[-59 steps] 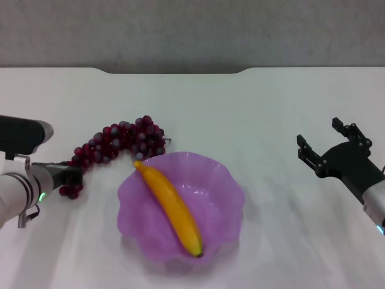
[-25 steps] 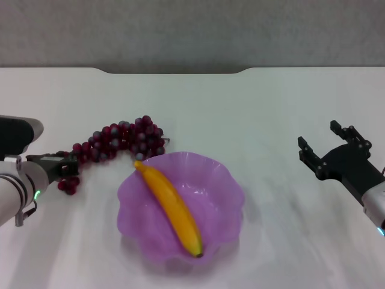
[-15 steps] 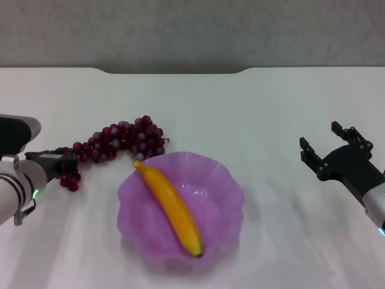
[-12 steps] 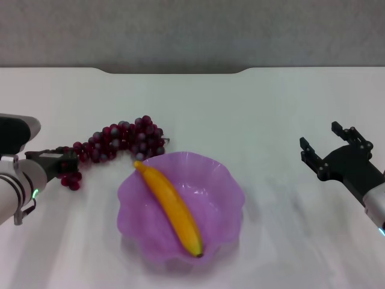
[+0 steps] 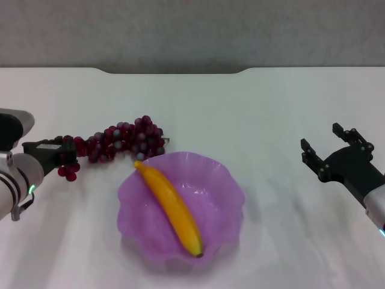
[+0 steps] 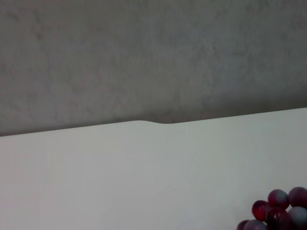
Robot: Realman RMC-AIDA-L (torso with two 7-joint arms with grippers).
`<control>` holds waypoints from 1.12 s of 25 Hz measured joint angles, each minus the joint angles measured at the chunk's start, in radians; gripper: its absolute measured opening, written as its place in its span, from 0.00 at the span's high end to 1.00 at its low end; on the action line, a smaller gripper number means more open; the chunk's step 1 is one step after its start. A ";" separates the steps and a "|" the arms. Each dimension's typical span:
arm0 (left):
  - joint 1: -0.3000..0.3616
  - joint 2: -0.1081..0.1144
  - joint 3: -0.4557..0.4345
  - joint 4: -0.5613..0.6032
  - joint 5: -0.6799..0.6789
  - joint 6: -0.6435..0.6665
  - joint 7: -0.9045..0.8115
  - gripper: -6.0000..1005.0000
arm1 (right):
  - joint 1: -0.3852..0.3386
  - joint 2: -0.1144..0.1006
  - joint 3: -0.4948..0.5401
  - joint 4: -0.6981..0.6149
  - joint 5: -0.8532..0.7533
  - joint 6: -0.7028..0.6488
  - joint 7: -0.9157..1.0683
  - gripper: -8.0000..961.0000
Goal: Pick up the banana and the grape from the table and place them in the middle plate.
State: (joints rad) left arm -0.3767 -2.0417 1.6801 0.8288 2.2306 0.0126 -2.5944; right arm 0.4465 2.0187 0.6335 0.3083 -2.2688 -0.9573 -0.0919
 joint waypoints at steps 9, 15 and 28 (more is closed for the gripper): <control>0.016 0.001 0.011 0.055 -0.002 -0.003 0.000 0.82 | -0.002 0.000 0.000 0.000 0.000 0.000 0.000 0.23; 0.029 0.001 0.020 0.061 -0.001 -0.038 0.000 0.83 | -0.002 0.000 0.000 0.000 0.000 0.000 0.002 0.23; 0.059 -0.001 0.080 0.072 -0.044 -0.163 -0.011 0.83 | -0.003 0.000 0.000 -0.003 0.000 0.000 0.003 0.23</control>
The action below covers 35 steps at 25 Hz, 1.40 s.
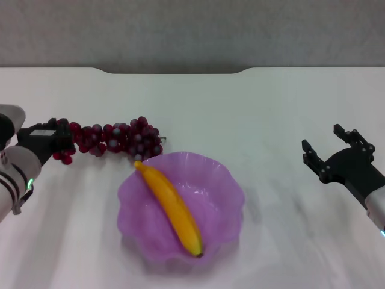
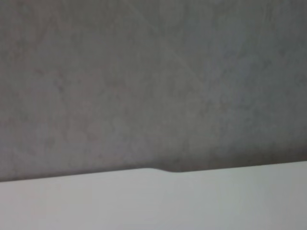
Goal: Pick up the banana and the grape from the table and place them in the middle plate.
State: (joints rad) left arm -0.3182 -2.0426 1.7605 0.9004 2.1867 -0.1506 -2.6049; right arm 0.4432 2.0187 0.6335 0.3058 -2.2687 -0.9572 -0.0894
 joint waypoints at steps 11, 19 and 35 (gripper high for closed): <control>0.033 0.007 0.042 0.135 0.006 0.038 -0.001 0.84 | -0.001 0.000 0.000 -0.009 0.005 0.001 0.001 0.23; 0.023 0.008 0.040 0.218 0.006 0.096 0.004 0.84 | -0.001 0.000 0.000 -0.010 0.003 0.002 0.001 0.23; 0.025 0.014 -0.006 0.377 0.038 0.129 0.026 0.86 | 0.006 0.000 -0.014 -0.010 0.001 0.002 0.001 0.23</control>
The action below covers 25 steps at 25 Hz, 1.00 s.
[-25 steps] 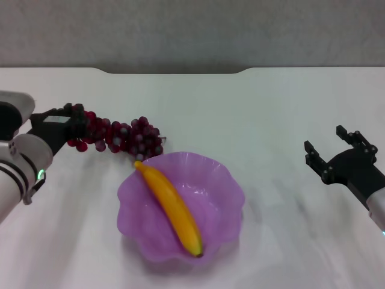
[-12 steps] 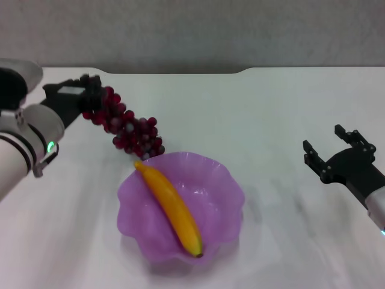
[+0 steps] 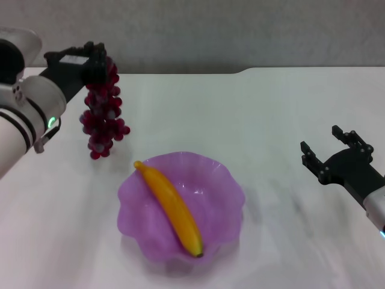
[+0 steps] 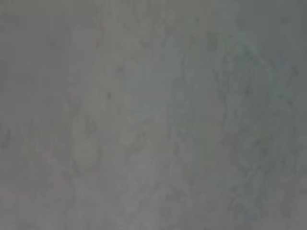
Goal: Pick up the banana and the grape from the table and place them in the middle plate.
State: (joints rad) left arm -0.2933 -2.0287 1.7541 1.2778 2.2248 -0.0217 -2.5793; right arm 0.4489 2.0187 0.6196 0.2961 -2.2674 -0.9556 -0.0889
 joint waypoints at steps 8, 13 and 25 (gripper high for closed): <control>0.032 0.000 -0.043 0.145 0.009 0.133 0.002 0.86 | 0.002 0.000 0.000 0.001 0.000 0.011 0.000 0.23; 0.081 0.000 -0.081 0.267 0.006 0.238 0.012 0.86 | 0.002 0.000 0.000 -0.001 0.005 0.023 0.000 0.23; 0.186 -0.002 -0.134 0.511 -0.039 0.483 0.029 0.86 | 0.003 0.000 0.000 0.000 0.006 0.042 0.000 0.24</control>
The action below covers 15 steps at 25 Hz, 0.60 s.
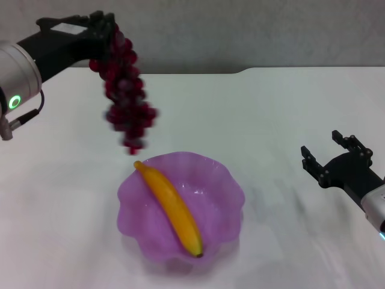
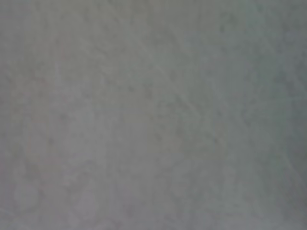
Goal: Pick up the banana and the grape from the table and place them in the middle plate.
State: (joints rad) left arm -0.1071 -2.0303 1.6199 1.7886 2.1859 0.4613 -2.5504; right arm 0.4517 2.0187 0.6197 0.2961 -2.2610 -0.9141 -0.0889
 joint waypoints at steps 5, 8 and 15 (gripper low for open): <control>0.014 -0.001 -0.077 0.039 -0.169 0.161 0.137 0.87 | 0.000 0.000 0.000 0.000 0.000 0.000 0.000 0.23; 0.019 -0.003 -0.132 0.040 -0.271 0.254 0.215 0.87 | 0.001 0.000 0.000 0.000 0.000 0.000 0.000 0.23; 0.045 -0.004 -0.157 0.064 -0.313 0.381 0.252 0.87 | 0.001 0.000 0.000 0.000 0.000 0.000 0.000 0.24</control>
State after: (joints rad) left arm -0.0620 -2.0341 1.4624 1.8523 1.8727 0.8421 -2.2986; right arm 0.4525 2.0187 0.6197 0.2960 -2.2611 -0.9141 -0.0889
